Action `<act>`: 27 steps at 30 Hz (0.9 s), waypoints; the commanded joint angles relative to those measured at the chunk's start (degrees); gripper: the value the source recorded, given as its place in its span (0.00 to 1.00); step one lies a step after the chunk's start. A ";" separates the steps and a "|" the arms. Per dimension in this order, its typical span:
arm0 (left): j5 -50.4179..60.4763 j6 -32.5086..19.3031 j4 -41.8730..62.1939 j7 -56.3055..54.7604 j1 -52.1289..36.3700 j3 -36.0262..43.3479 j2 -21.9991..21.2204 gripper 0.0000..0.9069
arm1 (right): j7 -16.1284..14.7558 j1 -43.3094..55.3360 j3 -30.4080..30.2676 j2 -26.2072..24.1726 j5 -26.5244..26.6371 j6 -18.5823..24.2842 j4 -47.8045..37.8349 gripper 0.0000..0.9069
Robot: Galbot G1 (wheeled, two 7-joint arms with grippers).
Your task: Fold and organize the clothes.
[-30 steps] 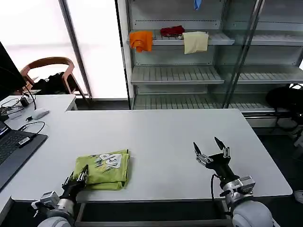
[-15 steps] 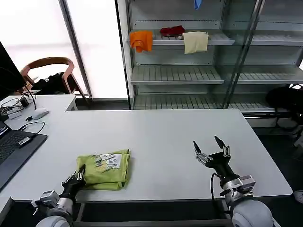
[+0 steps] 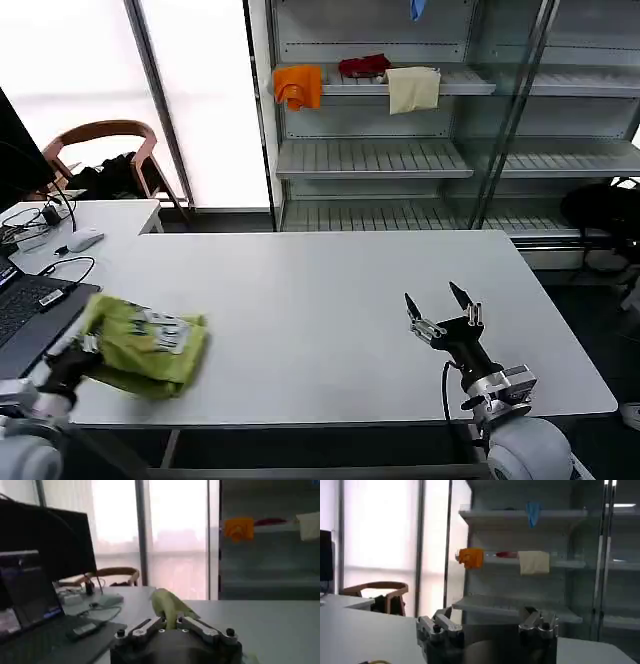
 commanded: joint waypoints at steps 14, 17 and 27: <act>42.20 -28.22 21.73 8.21 -6.25 28.72 -8.48 0.00 | -0.08 -3.08 1.55 0.12 -0.34 0.96 1.20 1.00; 38.47 -22.36 12.71 6.99 -5.83 31.19 -8.92 0.00 | -0.06 -2.87 1.48 0.14 -0.43 0.83 1.23 1.00; 30.50 -10.86 5.57 3.58 -8.96 33.77 -6.21 0.01 | -0.10 -2.79 0.92 0.96 -1.32 0.74 1.67 1.00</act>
